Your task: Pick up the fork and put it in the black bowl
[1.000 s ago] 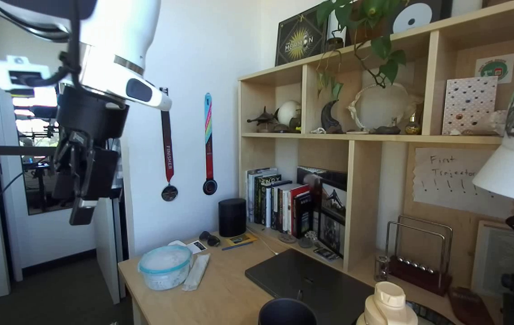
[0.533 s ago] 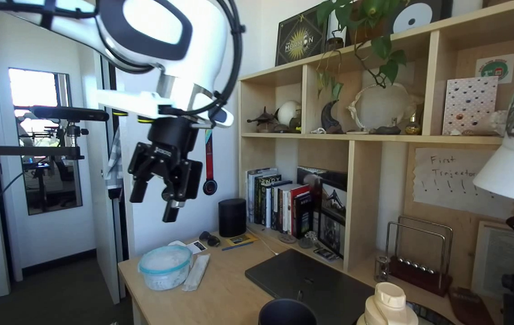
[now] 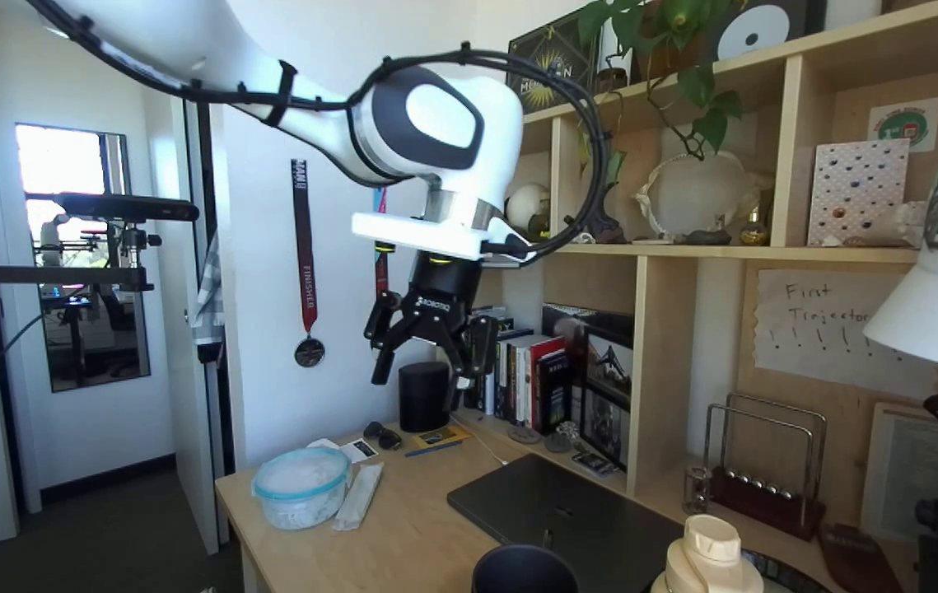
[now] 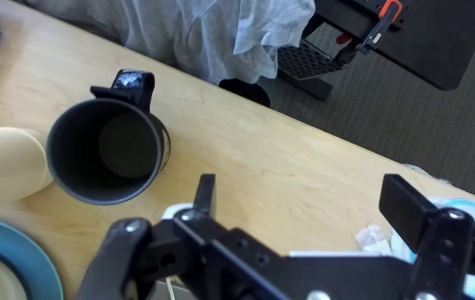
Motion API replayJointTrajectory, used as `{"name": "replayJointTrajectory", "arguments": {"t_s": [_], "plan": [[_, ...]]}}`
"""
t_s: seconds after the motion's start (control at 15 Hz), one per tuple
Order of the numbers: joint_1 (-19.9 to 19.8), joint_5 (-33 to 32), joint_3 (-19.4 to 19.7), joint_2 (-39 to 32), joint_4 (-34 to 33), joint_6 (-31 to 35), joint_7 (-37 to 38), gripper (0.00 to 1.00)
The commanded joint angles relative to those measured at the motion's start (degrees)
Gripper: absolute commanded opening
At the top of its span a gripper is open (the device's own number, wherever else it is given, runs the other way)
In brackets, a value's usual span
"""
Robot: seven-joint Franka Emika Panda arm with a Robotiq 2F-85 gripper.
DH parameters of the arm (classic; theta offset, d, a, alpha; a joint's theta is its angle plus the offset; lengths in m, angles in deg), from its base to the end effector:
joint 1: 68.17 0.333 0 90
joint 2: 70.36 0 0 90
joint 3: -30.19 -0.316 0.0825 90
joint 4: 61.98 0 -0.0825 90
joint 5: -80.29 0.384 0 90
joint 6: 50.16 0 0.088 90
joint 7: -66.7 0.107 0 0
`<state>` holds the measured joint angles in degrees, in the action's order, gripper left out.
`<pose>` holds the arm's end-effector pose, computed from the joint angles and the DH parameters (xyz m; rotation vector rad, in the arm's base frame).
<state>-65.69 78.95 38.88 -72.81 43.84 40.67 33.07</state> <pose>0.5349 -0.0597 0.4750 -2.9451 -0.7233 0.4520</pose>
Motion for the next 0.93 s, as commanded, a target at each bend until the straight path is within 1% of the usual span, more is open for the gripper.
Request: {"name": "replayJointTrajectory", "arguments": {"t_s": [0.0,0.2,0.4,0.87], "plan": [[-3.3,-0.2,-2.6,-9.2,-9.6,0.7,-4.0,1.0],[-5.4,0.1,-4.3,-14.8,-14.6,2.5,-6.6,1.0],[-7.3,0.5,-5.9,-19.5,-18.0,5.1,-9.6,1.0],[-10.4,1.6,-9.0,-26.8,-22.4,12.4,-16.5,1.0]]}}
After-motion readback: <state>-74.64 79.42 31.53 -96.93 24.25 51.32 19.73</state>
